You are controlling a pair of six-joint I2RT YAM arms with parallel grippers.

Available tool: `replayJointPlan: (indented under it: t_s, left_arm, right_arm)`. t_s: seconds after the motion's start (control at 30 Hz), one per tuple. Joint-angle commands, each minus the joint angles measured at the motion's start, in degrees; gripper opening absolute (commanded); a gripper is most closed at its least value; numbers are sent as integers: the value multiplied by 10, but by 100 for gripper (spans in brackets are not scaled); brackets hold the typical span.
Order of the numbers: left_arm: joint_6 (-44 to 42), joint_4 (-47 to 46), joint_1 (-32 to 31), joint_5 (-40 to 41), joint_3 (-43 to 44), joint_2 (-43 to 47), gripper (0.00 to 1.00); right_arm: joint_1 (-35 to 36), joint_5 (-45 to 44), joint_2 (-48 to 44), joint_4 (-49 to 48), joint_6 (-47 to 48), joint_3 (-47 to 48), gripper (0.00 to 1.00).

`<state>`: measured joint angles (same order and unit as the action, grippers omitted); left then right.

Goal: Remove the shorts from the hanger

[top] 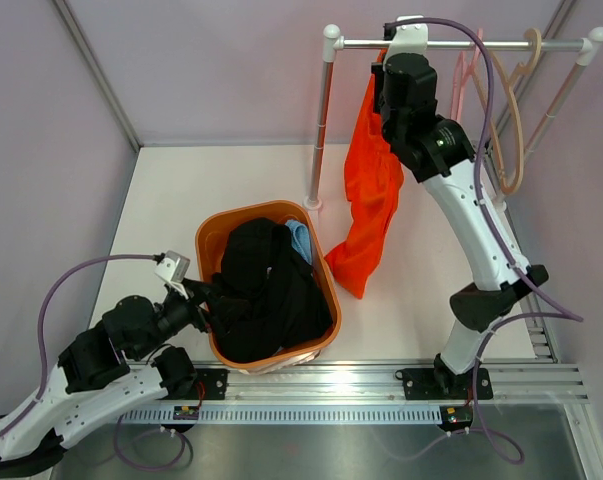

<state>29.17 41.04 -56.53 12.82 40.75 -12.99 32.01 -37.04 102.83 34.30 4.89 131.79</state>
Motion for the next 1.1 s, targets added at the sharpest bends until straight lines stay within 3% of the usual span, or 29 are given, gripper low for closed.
replayJointPlan:
  t_s: [0.0, 0.17, 0.27, 0.5, 0.6, 0.77, 0.87, 1.07]
  left_arm:
    - [0, -23, -4, 9, 0, -12, 99]
    - [-1, -24, -4, 10, -1, -15, 99]
    - [-3, -25, -4, 8, -1, -24, 99]
    - [-19, -74, -5, -19, 21, -146, 99]
    - [-10, -153, -23, -23, 40, -221, 99]
    - [-30, -206, -133, 117, 161, -383, 99]
    - [-42, -228, -156, 153, 242, -453, 99]
    - [-49, -293, -162, 186, 320, -574, 99]
  right_arm:
    - [3, -5, -67, 4, -43, -38, 0]
    - [5, 58, -203, 90, -129, -145, 0]
    - [6, 106, -301, 117, -174, -256, 0]
    - [37, 248, -470, 145, -244, -483, 0]
    - [68, 249, -516, 149, -261, -535, 0]
    - [92, 239, -567, 152, -283, -590, 0]
    - [99, 235, -576, 155, -291, -611, 0]
    - [104, 210, -594, 169, -298, -617, 0]
